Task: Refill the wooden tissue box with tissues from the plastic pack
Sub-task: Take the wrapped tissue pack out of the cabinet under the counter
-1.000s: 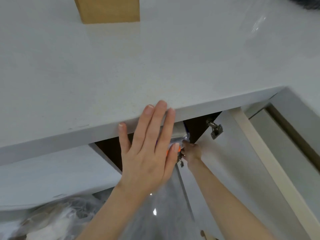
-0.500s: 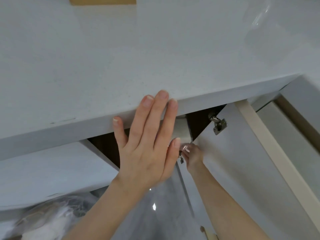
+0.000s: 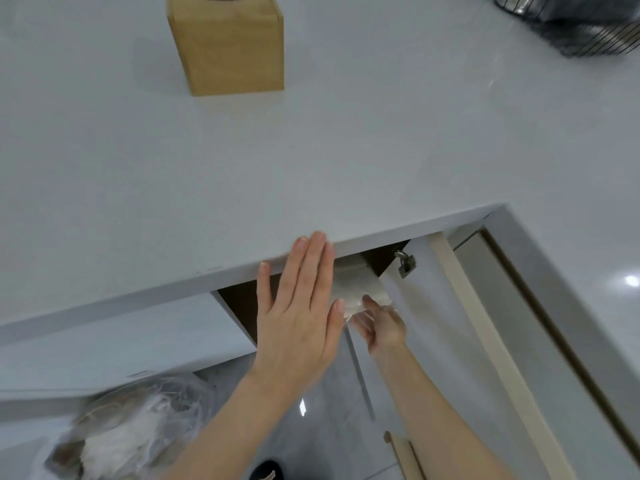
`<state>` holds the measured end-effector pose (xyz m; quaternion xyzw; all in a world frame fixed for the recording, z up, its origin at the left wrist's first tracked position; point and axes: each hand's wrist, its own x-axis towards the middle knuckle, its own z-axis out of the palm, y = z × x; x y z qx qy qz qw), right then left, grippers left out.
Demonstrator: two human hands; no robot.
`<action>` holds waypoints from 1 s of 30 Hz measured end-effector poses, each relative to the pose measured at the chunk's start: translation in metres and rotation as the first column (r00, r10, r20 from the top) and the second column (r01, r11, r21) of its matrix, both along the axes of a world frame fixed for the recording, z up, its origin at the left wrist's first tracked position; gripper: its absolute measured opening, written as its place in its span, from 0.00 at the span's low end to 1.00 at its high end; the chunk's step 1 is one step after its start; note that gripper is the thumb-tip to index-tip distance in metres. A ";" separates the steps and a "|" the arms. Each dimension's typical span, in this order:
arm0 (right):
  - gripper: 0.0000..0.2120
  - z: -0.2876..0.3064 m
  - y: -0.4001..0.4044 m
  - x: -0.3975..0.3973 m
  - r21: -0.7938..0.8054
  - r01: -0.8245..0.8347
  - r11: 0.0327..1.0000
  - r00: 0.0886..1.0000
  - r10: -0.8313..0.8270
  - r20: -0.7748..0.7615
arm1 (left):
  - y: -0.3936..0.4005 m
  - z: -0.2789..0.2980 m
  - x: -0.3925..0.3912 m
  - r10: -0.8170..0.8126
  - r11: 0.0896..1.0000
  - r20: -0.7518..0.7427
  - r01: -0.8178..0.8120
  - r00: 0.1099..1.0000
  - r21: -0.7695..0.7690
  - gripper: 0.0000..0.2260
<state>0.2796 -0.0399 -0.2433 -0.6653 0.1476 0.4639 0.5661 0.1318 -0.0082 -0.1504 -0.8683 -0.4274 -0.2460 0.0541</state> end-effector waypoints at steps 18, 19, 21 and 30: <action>0.04 0.309 -0.092 0.051 0.095 -0.583 0.807 0.792 0.540 0.285 | 0.023 0.146 -0.017 -0.143 0.337 -0.016 0.033 0.990 -0.941 0.24; 0.03 0.326 -0.087 0.055 0.117 -0.607 0.786 0.777 0.556 0.294 | 0.032 0.156 -0.018 0.001 0.215 0.083 0.081 0.997 -0.973 0.27; 0.05 0.349 -0.074 0.060 0.146 -0.642 0.753 0.751 0.579 0.316 | 0.050 0.176 -0.024 0.295 0.050 0.206 0.200 0.933 -0.978 0.38; 0.13 0.362 0.026 0.084 0.270 -0.643 0.716 0.765 0.588 0.263 | 0.117 0.222 -0.049 0.499 0.109 0.414 0.419 0.761 -0.901 0.19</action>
